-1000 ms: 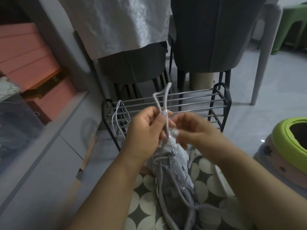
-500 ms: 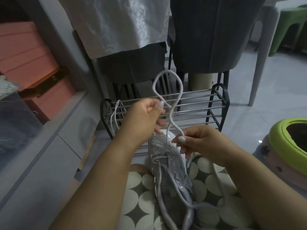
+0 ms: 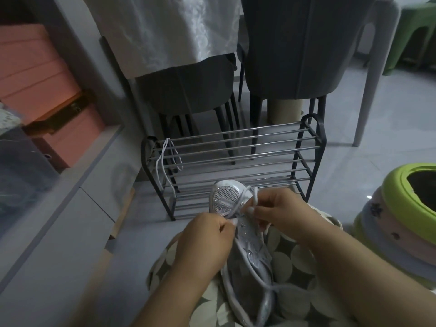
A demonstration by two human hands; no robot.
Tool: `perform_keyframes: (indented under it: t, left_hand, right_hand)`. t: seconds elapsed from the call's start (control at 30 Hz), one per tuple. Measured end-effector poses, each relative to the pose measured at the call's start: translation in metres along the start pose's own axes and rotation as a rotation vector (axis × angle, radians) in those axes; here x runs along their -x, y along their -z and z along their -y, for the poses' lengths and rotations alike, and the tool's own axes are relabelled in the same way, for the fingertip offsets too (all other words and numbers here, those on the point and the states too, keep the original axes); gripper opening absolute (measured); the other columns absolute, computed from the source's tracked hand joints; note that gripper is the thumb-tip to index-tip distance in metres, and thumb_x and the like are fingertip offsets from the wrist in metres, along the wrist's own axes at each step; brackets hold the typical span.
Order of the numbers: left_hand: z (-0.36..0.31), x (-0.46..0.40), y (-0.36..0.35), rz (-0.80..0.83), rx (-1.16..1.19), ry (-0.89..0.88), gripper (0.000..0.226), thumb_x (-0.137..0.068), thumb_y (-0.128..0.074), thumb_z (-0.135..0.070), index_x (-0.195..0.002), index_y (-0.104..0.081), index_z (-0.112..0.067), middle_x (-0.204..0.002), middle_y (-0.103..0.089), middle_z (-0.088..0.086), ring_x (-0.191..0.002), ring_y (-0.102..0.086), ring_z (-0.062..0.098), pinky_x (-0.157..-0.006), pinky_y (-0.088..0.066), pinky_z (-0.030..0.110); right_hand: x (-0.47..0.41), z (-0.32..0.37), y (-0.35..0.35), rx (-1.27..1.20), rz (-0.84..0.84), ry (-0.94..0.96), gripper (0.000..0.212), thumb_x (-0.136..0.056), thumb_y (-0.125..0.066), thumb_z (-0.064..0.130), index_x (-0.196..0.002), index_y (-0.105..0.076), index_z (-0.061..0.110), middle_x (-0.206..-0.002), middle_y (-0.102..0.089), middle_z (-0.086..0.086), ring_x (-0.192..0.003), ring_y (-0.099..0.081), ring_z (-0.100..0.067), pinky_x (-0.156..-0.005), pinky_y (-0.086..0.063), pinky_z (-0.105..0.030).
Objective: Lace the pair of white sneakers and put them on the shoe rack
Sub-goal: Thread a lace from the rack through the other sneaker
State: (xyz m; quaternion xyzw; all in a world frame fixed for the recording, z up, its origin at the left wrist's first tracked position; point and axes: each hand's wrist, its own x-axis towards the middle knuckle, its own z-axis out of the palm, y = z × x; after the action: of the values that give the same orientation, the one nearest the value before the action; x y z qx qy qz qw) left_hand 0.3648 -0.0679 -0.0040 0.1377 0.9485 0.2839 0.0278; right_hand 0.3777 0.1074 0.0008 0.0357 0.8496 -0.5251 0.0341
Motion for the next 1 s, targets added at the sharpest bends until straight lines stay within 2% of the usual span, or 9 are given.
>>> perform_keyframes:
  t: [0.1, 0.17, 0.27, 0.37, 0.5, 0.6, 0.67, 0.87, 1.0]
  left_hand:
    - [0.0, 0.0, -0.005, 0.053, 0.08, 0.072, 0.044, -0.09, -0.058, -0.042, -0.062, -0.054, -0.009, -0.051, -0.05, 0.005, -0.052, -0.046, 0.018, -0.052, -0.039, 0.032]
    - [-0.002, 0.001, -0.008, 0.082, 0.27, 0.147, 0.027, -0.088, -0.064, -0.034, -0.071, -0.071, -0.013, -0.065, -0.069, 0.004, -0.058, -0.06, 0.013, -0.054, -0.045, 0.025]
    - [-0.005, 0.002, -0.012, 0.113, 0.624, 0.261, 0.01, -0.086, -0.069, -0.013, -0.078, -0.076, -0.012, -0.07, -0.073, 0.002, -0.062, -0.063, 0.008, -0.058, -0.047, 0.014]
    - [-0.005, 0.001, -0.015, 0.111, 0.793, 0.341, 0.007, -0.083, -0.07, -0.004, -0.088, -0.075, -0.007, -0.076, -0.074, 0.006, -0.07, -0.067, 0.013, -0.069, -0.052, 0.019]
    - [-0.005, 0.0, -0.016, 0.109, 0.863, 0.375, 0.015, -0.086, -0.066, 0.0, -0.082, -0.074, -0.013, -0.078, -0.075, 0.008, -0.071, -0.069, 0.016, -0.069, -0.054, 0.02]
    - [-0.003, -0.001, -0.015, 0.117, 0.881, 0.357, 0.015, -0.088, -0.063, -0.001, -0.087, -0.075, -0.01, -0.082, -0.075, 0.011, -0.075, -0.07, 0.017, -0.073, -0.056, 0.023]
    - [-0.004, 0.001, -0.014, 0.137, 0.899, 0.33, 0.017, -0.089, -0.061, 0.001, -0.091, -0.075, -0.008, -0.083, -0.076, 0.01, -0.075, -0.071, 0.015, -0.069, -0.055, 0.019]
    - [-0.003, 0.004, -0.012, 0.197, 0.831, 0.288, 0.021, -0.092, -0.058, -0.002, -0.093, -0.074, -0.015, -0.083, -0.076, 0.003, -0.078, -0.07, 0.011, -0.067, -0.053, 0.013]
    - [-0.008, 0.007, -0.007, 0.266, 0.853, 0.322, 0.016, -0.095, -0.053, -0.004, -0.094, -0.069, -0.003, -0.054, -0.063, -0.005, -0.042, -0.054, -0.003, -0.04, -0.038, 0.008]
  right_hand:
    - [-0.001, -0.002, -0.003, 0.069, -0.013, 0.005, 0.02, -0.089, -0.064, 0.022, -0.088, -0.071, 0.003, -0.072, -0.071, -0.008, -0.061, -0.063, -0.017, -0.068, -0.054, -0.032]
    - [0.0, 0.0, -0.004, 0.027, -0.001, 0.031, 0.011, -0.088, -0.065, 0.013, -0.088, -0.072, 0.005, -0.068, -0.069, -0.004, -0.056, -0.061, -0.008, -0.061, -0.053, -0.024]
    - [0.0, -0.003, -0.005, -0.09, -0.006, 0.054, 0.004, -0.082, -0.07, 0.001, -0.084, -0.067, 0.003, -0.067, -0.068, -0.012, -0.056, -0.065, -0.014, -0.058, -0.056, -0.025]
    - [0.0, -0.004, -0.005, -0.18, 0.0, 0.007, 0.011, -0.077, -0.074, 0.0, -0.074, -0.064, 0.002, -0.06, -0.068, -0.007, -0.052, -0.064, -0.013, -0.054, -0.054, -0.022]
    - [0.0, -0.003, -0.007, -0.121, -0.031, -0.002, 0.019, -0.073, -0.078, 0.006, -0.066, -0.061, 0.001, -0.054, -0.064, -0.003, -0.045, -0.06, -0.008, -0.049, -0.05, -0.019]
    - [-0.001, -0.004, -0.01, -0.044, -0.077, 0.011, 0.025, -0.073, -0.08, 0.013, -0.06, -0.059, 0.009, -0.049, -0.061, 0.001, -0.041, -0.056, -0.006, -0.046, -0.046, -0.017]
    - [-0.001, -0.004, -0.012, 0.018, -0.081, 0.021, 0.03, -0.072, -0.081, 0.018, -0.056, -0.057, 0.016, -0.049, -0.058, 0.005, -0.04, -0.051, -0.001, -0.044, -0.041, -0.015]
    - [-0.002, -0.005, -0.014, 0.014, -0.025, 0.009, 0.032, -0.072, -0.081, 0.022, -0.06, -0.053, 0.017, -0.052, -0.051, 0.007, -0.041, -0.042, 0.002, -0.044, -0.035, -0.012]
    - [-0.001, -0.003, -0.014, -0.051, 0.018, -0.008, 0.032, -0.071, -0.082, 0.027, -0.069, -0.055, 0.01, -0.056, -0.046, 0.006, -0.045, -0.039, -0.001, -0.045, -0.031, -0.011]
